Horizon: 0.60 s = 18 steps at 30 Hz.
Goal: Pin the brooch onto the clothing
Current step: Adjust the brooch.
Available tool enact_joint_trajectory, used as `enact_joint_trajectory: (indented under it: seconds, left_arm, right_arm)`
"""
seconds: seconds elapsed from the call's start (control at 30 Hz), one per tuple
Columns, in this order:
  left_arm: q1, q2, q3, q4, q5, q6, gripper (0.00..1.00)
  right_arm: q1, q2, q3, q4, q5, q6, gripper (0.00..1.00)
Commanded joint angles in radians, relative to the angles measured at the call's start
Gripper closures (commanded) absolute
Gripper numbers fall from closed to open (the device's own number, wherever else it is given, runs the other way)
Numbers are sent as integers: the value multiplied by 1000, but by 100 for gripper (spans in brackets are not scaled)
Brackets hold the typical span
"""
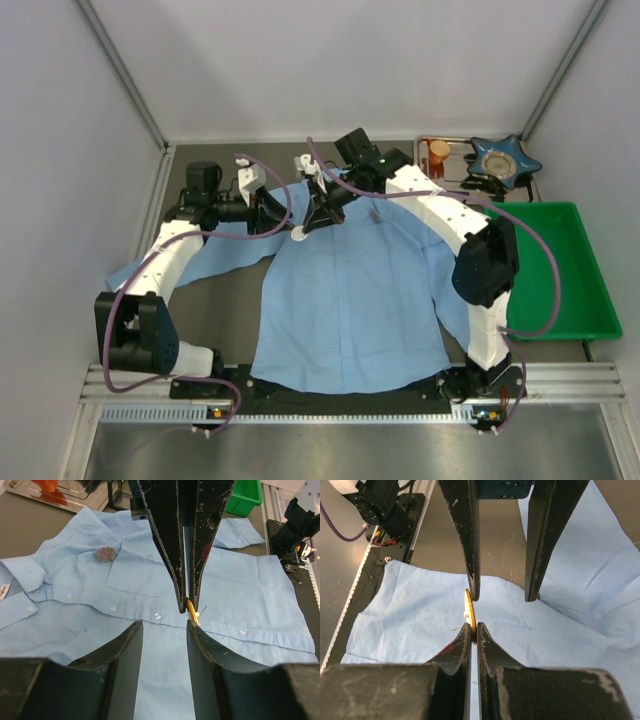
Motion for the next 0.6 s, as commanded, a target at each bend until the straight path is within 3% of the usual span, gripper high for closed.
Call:
enact_joint_trajectory:
  seconds: [0.0,0.37,0.57]
  left_arm:
    - [-2,-15,5,-43,83,48,54]
    - [-31,-36,-27,-78,71,77,52]
    - [-61,-30,-30,-75,22,91,58]
  right_arm:
    - [17,-58,55,-37,51,-116,100]
    - [35,-50,81,-80,113,-162,100]
    - [47,-50,89,-91,124,-176,100]
